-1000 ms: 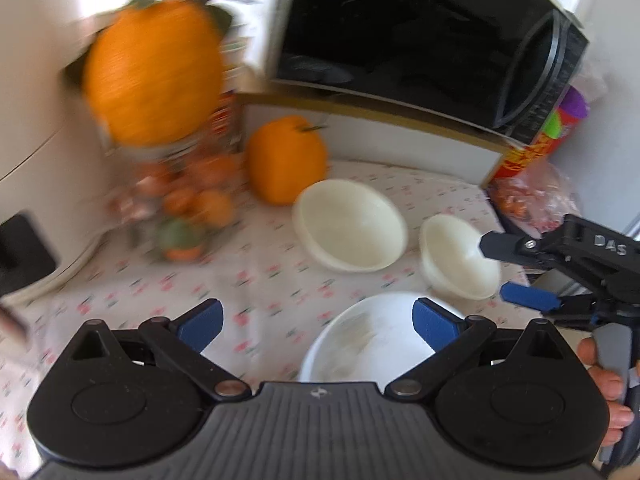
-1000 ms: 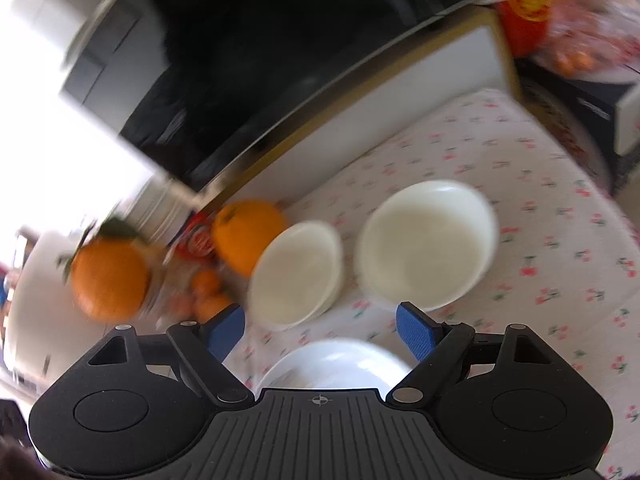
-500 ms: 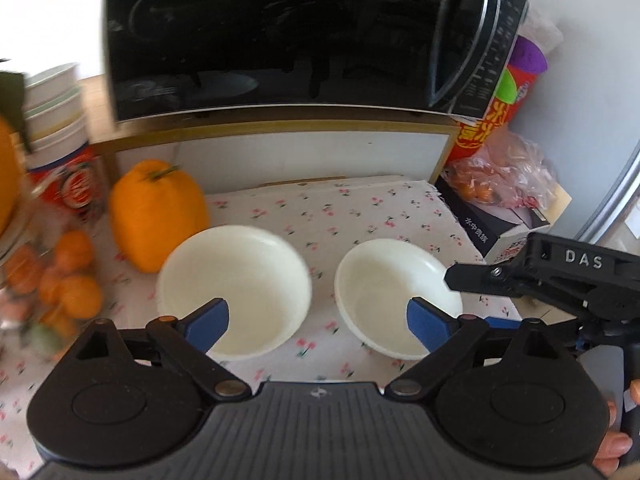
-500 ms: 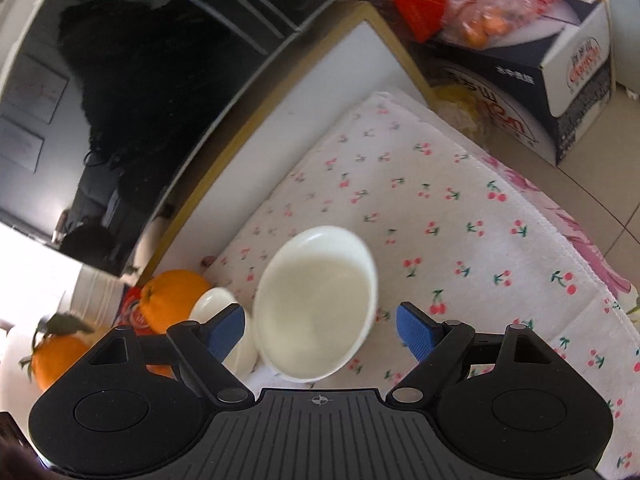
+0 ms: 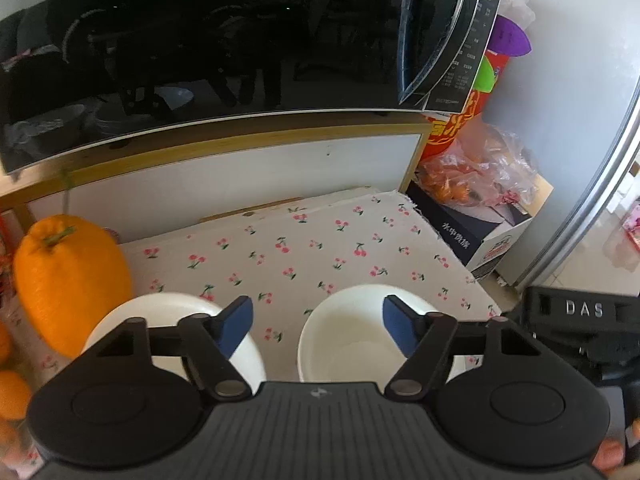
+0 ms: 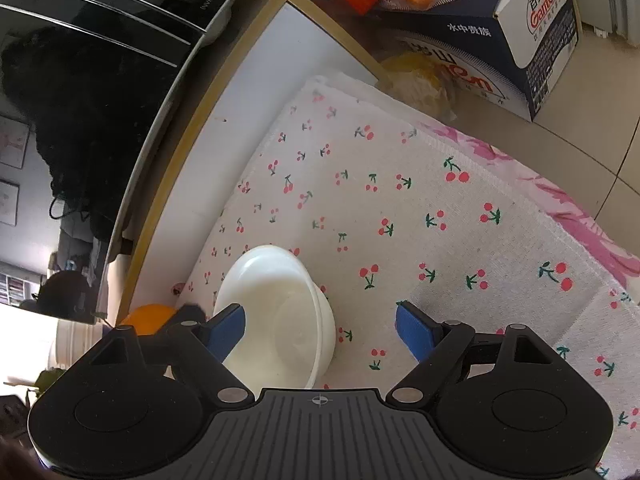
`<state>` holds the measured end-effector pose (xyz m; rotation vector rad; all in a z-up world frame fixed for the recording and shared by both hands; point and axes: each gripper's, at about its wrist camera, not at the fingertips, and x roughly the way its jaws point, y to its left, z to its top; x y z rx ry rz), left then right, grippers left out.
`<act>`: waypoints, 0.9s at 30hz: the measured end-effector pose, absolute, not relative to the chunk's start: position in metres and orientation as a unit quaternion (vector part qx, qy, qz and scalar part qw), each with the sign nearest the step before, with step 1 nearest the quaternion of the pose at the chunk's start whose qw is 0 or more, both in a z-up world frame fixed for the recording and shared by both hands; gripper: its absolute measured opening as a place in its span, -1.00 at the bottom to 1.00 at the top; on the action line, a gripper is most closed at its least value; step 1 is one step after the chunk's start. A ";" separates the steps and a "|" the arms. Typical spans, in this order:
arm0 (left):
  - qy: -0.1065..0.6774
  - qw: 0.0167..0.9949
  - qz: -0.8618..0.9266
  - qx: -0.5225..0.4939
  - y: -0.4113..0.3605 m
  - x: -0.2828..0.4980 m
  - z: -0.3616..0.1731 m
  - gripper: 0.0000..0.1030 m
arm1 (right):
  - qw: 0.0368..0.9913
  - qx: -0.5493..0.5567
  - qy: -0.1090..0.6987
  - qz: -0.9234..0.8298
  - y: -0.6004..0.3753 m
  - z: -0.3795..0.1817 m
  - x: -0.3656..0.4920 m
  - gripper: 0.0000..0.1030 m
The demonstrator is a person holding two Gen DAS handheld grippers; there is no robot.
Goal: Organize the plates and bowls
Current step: 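Reach the left gripper to another white bowl and close while the right gripper grasps a bowl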
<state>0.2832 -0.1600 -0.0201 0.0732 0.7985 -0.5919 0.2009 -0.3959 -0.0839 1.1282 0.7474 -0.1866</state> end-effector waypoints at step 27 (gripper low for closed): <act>0.433 0.849 -0.294 0.075 -0.169 0.297 -0.037 -0.78 | 0.787 0.498 0.354 -0.086 -0.384 -0.081 0.203 -0.67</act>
